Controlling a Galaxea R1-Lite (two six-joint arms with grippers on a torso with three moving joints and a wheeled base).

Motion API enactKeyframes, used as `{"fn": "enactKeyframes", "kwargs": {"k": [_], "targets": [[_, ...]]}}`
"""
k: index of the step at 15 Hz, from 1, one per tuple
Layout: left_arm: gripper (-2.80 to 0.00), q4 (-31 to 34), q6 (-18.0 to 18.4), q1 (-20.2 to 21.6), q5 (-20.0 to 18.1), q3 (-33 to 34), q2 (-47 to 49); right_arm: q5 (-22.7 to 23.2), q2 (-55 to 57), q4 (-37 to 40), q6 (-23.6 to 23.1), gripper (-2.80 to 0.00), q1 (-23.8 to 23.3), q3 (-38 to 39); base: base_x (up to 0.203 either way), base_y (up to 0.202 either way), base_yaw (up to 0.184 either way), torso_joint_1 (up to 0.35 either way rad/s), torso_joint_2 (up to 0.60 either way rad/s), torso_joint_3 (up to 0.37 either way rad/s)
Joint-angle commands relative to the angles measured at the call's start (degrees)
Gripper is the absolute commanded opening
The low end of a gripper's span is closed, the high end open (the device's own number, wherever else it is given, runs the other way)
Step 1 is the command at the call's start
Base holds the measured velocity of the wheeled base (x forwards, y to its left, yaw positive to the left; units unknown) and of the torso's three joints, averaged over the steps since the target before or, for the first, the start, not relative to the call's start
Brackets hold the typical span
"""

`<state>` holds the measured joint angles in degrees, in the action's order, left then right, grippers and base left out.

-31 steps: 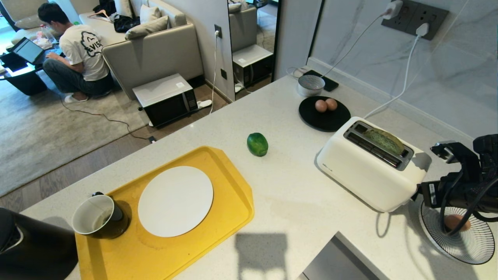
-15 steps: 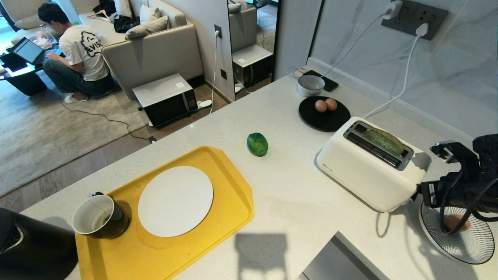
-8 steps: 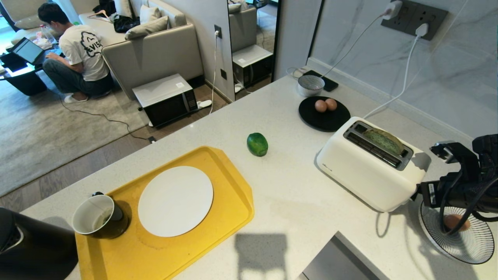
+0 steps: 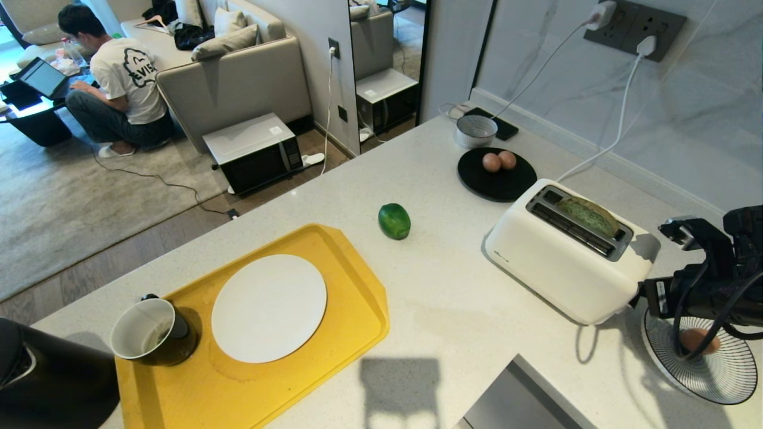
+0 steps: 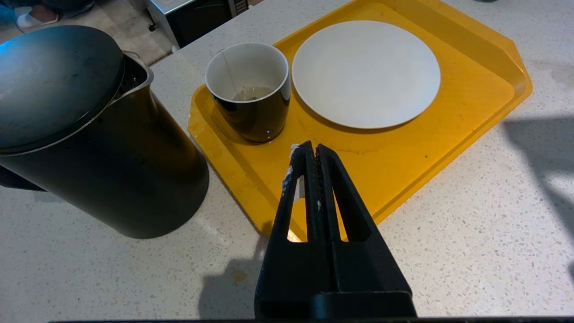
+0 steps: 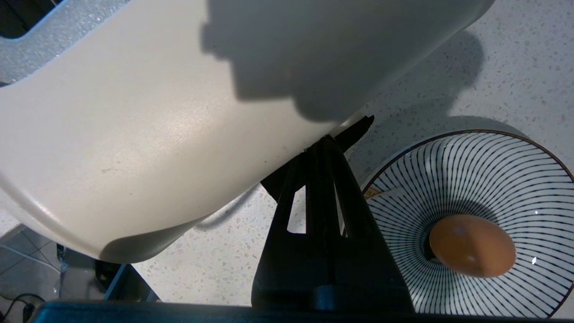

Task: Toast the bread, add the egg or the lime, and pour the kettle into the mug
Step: Use a bread toaster

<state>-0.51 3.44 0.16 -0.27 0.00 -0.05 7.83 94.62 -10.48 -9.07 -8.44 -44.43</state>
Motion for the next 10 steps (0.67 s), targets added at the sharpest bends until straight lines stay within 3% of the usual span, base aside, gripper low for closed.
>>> {"fn": "enactKeyframes", "kwargs": {"k": [1,10], "targets": [[-2.8,0.0,0.0,0.0,0.0,0.0,0.0,0.1,0.1,-0.1,-0.1,-2.8,0.0,0.0,0.0,0.0,0.0,0.0,0.0,0.0],[-2.8,0.0,0.0,0.0,0.0,0.0,0.0,-0.2,-5.6,0.2,-0.2,-2.8,0.0,0.3,0.0,0.0,0.0,0.0,0.0,0.0]]}}
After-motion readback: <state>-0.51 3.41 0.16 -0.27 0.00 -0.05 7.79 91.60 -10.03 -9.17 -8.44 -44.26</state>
